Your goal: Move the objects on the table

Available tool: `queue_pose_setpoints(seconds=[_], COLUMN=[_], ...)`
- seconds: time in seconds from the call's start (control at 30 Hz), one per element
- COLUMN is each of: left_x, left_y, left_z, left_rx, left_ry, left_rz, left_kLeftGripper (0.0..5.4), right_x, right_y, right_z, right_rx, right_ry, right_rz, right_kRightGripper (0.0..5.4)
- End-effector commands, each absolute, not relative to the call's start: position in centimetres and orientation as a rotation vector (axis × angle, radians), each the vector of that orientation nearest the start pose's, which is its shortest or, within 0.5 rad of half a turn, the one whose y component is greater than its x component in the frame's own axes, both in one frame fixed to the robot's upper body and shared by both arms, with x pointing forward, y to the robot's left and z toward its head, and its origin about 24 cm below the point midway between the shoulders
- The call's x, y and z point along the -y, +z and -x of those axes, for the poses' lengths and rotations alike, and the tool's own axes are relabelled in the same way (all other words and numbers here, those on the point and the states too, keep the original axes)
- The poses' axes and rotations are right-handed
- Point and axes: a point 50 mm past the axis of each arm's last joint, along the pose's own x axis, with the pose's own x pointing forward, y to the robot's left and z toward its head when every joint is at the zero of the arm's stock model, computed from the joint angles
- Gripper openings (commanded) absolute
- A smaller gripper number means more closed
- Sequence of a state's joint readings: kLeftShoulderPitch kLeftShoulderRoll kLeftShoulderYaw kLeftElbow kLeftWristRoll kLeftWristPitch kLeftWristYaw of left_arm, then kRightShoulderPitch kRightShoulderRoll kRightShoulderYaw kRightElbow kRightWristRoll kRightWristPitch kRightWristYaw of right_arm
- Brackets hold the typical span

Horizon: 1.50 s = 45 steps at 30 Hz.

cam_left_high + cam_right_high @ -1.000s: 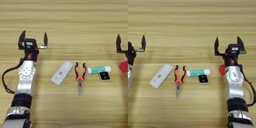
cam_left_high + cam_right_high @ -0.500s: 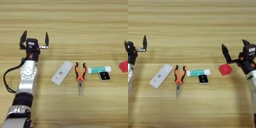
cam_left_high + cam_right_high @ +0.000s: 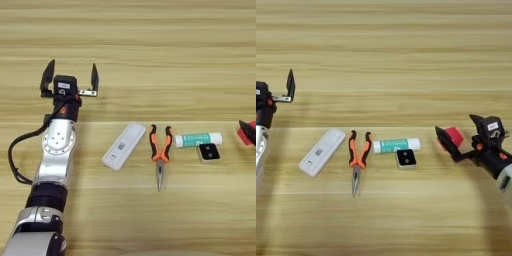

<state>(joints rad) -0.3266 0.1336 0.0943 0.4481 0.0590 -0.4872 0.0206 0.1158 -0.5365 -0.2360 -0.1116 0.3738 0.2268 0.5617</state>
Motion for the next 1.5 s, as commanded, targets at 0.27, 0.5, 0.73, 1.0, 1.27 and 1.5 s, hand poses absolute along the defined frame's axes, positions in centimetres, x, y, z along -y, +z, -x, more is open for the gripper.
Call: queue_pose_setpoints(seconds=[0.27, 0.5, 0.73, 1.0, 1.27, 1.5], left_x=[-17.7, -17.7, -17.7, -17.8, -17.9, -17.8], left_y=[7.9, 7.9, 7.9, 7.9, 7.8, 7.8], left_z=[-30.9, -30.9, -30.9, -30.9, -30.9, -31.0], left_rx=[0.377, 0.377, 0.378, 0.378, 0.378, 0.378], left_ry=[0.025, 0.025, 0.025, 0.025, 0.026, 0.026], left_rz=[-0.174, -0.174, -0.174, -0.175, -0.176, -0.175], left_kLeftGripper=[5.39, 5.4, 5.4, 5.4, 5.4, 5.4], right_x=[27.2, 27.1, 27.2, 27.7, 27.6, 27.6], right_y=[5.8, 5.1, 4.9, 4.8, 4.6, 4.1], right_z=[-22.6, -23.5, -23.7, -23.2, -22.7, -22.6], right_rx=[-0.26, -0.283, -0.288, -0.294, -0.306, -0.331], right_ry=[0.342, 0.329, 0.322, 0.314, 0.325, 0.332], right_rz=[0.15, 0.145, 0.138, 0.134, 0.135, 0.132], right_kRightGripper=[5.4, 5.29, 4.46, 3.55, 2.61, 2.3])
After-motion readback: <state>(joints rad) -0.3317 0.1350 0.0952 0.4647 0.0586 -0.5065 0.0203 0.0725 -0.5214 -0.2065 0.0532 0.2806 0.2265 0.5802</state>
